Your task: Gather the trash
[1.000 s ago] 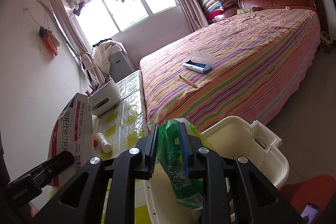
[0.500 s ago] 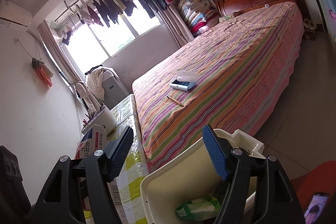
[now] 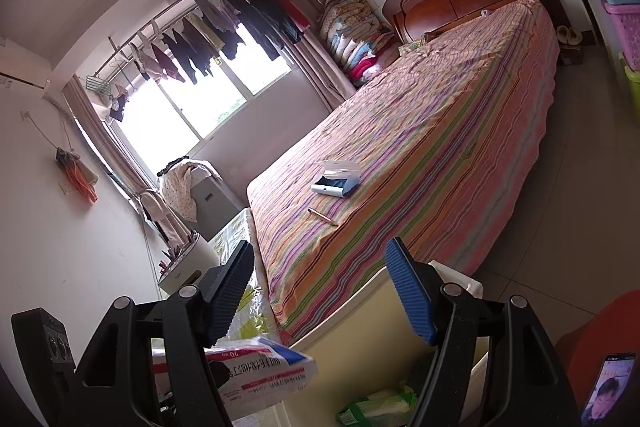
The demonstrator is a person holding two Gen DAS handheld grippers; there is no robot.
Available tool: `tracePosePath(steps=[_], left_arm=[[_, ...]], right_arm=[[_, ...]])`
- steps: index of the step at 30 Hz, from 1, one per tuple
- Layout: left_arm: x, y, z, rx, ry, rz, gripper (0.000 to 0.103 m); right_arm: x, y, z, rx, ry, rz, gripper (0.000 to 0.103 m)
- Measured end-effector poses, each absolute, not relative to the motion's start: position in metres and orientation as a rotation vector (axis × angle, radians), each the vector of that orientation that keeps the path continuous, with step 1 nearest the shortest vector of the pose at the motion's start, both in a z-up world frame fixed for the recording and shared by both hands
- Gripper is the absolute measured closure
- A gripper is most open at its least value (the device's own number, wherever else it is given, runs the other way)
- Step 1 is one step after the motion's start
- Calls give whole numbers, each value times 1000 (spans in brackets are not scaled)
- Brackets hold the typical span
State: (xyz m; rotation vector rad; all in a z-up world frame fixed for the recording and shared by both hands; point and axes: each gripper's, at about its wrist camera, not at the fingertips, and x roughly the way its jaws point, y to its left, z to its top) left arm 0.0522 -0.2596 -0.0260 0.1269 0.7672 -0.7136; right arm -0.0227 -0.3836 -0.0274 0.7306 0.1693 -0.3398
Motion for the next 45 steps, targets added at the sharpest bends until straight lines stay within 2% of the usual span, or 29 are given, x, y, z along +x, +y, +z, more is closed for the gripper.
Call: tracePosePath(steps=[3,8,31,36,45], left_arm=[[54,-259,-27,135,775,-705,52],[55,-254,-23,137,757,-688,37],[59,-229,-17,133,747,-641,36],[61,-210,-15,155,733,-606,30],[69,-165,-15,183,742,-531,30]], right_arm=[[-22,-384,-27,730,171,-338,36],[-20,-382,-27,731,173,-330,36],[-5,-370,-25,730,196,-284,36],[2,-363,-23,723,208,-260,36],[15,-350,-21,707,233,-222,36]])
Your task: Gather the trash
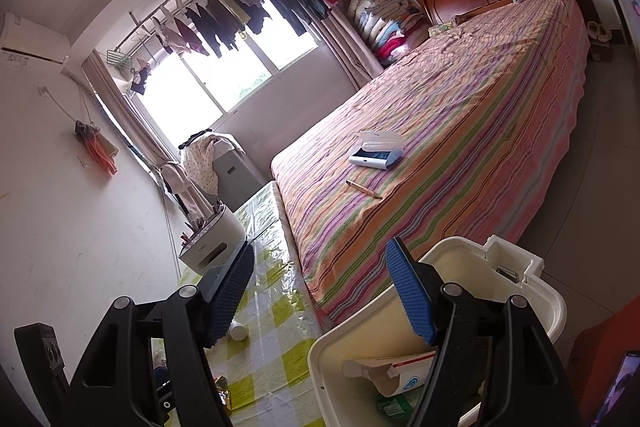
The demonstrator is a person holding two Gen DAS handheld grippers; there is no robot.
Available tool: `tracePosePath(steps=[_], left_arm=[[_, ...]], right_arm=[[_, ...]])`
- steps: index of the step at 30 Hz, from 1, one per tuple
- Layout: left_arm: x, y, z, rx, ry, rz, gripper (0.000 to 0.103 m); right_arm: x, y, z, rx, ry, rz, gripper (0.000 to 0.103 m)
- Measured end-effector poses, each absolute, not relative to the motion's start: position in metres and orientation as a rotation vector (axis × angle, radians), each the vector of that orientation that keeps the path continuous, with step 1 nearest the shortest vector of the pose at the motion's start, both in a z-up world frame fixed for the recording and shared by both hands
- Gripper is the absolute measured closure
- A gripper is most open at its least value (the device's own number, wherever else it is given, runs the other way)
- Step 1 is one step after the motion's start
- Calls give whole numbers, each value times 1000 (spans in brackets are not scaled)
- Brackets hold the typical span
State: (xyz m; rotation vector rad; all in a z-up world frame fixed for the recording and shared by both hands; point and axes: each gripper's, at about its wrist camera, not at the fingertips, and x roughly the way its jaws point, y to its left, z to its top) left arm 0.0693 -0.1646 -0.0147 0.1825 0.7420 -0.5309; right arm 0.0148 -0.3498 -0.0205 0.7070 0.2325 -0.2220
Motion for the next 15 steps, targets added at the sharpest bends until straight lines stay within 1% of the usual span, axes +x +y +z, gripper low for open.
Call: tracePosePath(steps=[11,15], left_arm=[[88,-85,-7,212,745,-393,30],[99,-47,-1,201,734,-322,27]], right_arm=[[33,-325,-19,667,272,-173,36],[42,-315,-20,660,294,-146,36]])
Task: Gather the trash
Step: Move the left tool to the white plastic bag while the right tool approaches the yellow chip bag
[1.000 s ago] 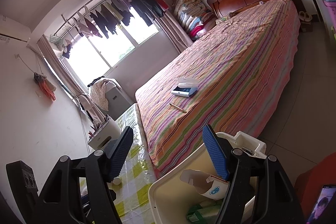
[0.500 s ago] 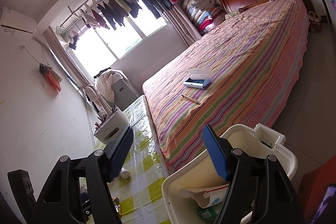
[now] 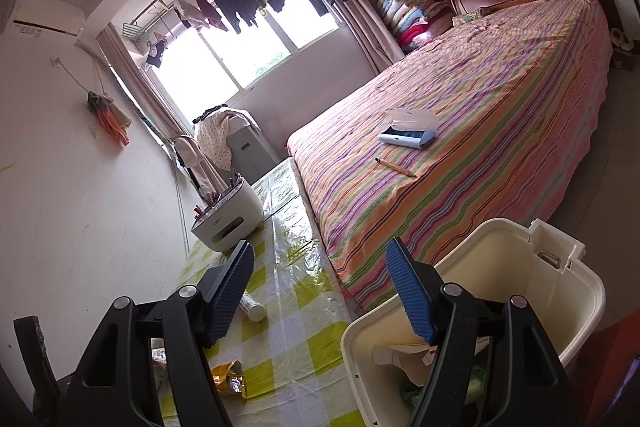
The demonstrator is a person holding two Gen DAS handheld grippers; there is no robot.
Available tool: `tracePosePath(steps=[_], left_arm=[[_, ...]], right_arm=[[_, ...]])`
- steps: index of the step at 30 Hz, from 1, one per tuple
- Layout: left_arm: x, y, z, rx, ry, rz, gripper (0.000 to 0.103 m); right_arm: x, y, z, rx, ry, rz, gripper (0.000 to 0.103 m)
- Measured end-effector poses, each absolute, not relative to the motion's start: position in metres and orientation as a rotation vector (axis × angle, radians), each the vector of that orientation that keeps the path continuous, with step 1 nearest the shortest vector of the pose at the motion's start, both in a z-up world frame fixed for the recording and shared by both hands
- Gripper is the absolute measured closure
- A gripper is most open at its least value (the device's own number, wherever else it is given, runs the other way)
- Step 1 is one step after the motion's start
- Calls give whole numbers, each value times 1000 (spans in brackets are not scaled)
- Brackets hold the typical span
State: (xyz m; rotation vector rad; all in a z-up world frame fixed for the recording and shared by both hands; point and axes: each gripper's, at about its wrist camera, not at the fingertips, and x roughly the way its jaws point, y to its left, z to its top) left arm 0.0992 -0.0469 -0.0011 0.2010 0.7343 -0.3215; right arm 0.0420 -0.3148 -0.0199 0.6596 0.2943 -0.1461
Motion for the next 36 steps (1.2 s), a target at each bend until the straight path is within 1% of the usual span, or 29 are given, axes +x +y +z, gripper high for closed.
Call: tracePosePath(steps=[11,15,18,22,32,34,35,36], left_arm=[[139,73,20,49,713,-107,26],[154,114,20,-46,745,-68,26],[165,141,9,-127,786,-39,26],[178,147,-15,-103,865,-20,26],[198,138,-48,-60,935,28,26],[200,135,-49,-60,934,17,30],[200,134,-50,-60,929,10,36],[200,133,-50,-60,927,4,48]], right_arm=[[82,-254,-25,566,444,12,36],[96,-221,-30,508,495,77,36],[103,-197,-32,449,522,112,36],[110,-174,-35,407,549,145,32],[127,-132,-44,314,605,183,32],[131,-125,-48,299,620,189,32],[132,-122,-49,292,625,190,32],[134,-119,-50,284,631,191,32]])
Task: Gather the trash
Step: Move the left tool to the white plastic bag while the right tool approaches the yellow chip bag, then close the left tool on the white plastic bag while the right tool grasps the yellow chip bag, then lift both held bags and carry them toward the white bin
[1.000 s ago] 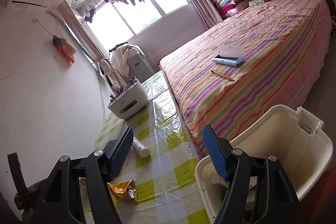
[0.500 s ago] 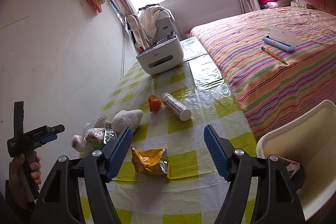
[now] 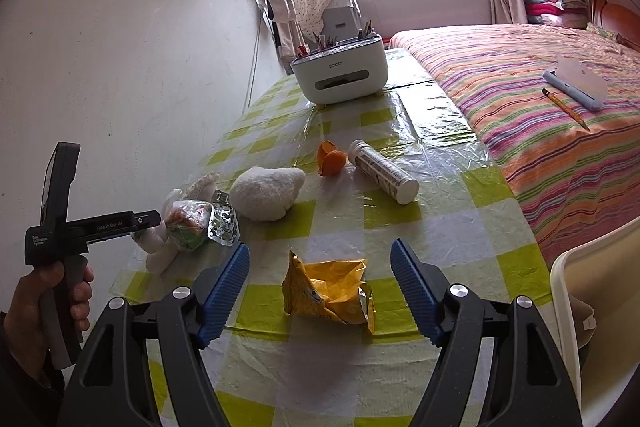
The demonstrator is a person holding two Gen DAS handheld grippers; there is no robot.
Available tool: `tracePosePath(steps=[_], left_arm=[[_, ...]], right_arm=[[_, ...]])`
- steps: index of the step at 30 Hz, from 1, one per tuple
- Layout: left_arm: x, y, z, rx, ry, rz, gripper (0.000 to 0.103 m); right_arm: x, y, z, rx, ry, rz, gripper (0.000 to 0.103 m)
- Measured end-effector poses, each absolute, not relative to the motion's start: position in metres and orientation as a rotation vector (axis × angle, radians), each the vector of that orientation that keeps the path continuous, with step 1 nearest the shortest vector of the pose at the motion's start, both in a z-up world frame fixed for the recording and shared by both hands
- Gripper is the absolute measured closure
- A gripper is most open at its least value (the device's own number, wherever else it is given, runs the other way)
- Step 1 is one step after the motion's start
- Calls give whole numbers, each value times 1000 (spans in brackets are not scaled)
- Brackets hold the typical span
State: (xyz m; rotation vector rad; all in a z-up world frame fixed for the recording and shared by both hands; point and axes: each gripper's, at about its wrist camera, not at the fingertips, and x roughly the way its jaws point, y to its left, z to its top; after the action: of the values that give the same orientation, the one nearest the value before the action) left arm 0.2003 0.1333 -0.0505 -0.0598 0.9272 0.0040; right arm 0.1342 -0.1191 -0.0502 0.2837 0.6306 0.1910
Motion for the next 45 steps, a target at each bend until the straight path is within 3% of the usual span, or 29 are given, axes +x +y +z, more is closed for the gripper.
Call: tracePosePath(steps=[3,7,25,27,32,45], left_arm=[[204,131,-55,-84,954,-26,66],[203,129,-53,-103,950,-44,71],[186,112,-26,-143,864,-131,76],[184,108,-23,-146,856,-141,77],[178,97,-14,-144,834,-170,76],[163,68,2,-126,782,-240,76]], right_arm=[[140,-110,-54,253,646,188,32],[150,-101,-61,233,674,187,32],[166,-73,-84,89,769,195,33],[167,-72,-87,75,778,185,37],[171,-72,-90,64,799,179,68],[156,-91,-68,133,698,189,74]])
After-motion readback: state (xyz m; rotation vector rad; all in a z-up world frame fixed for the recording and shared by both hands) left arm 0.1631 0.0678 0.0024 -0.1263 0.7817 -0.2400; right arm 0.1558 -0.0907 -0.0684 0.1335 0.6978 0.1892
